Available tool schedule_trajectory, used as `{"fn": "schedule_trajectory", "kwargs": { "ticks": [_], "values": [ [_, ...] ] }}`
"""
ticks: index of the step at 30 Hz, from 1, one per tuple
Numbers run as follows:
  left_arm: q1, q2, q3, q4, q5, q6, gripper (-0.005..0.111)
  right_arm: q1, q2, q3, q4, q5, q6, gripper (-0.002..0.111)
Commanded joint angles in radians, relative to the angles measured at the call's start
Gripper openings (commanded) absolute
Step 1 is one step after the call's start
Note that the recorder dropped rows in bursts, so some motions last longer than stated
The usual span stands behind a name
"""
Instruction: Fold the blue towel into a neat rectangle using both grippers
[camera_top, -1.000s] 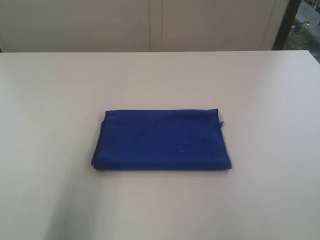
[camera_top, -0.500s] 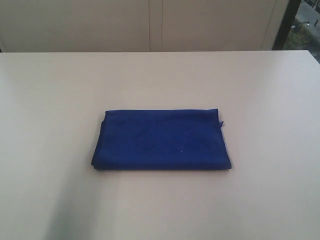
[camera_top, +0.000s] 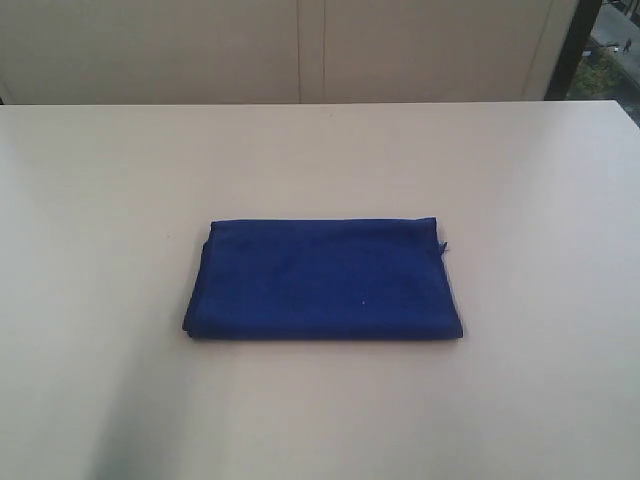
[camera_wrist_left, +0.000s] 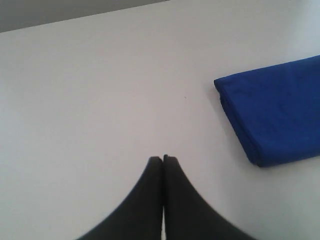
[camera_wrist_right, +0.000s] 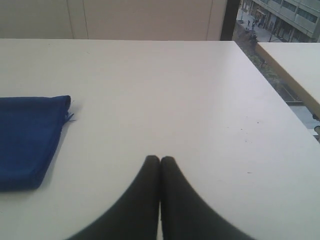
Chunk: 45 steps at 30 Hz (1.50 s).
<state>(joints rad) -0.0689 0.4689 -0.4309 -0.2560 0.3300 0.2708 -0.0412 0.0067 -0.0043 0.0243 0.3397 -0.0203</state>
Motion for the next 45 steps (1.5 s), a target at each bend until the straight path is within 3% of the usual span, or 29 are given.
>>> {"fn": "schedule_trajectory", "kwargs": {
  "ticks": [1,13,21,34,41,45],
  "values": [
    [0.009,-0.121,0.097,0.011,0.022,0.002,0.000,-0.009,-0.007,0.004,0.005,-0.005,0.000,0.000],
    [0.011,-0.469,0.341,0.038,0.006,0.004,0.000,-0.009,-0.007,0.004,0.005,-0.005,0.000,0.000],
    [0.056,-0.469,0.400,0.041,0.001,0.005,0.000,-0.009,-0.007,0.004,0.005,-0.005,0.000,0.000],
    [0.058,-0.469,0.411,0.042,0.023,0.000,0.000,-0.009,-0.007,0.004,0.005,-0.005,0.000,0.000],
    [0.058,-0.469,0.411,0.186,0.020,-0.225,0.000,-0.009,-0.007,0.004,0.005,-0.005,0.000,0.000],
    [0.058,-0.469,0.411,0.202,0.020,-0.257,0.000,-0.009,-0.007,0.004,0.005,-0.005,0.000,0.000]
  ]
}}
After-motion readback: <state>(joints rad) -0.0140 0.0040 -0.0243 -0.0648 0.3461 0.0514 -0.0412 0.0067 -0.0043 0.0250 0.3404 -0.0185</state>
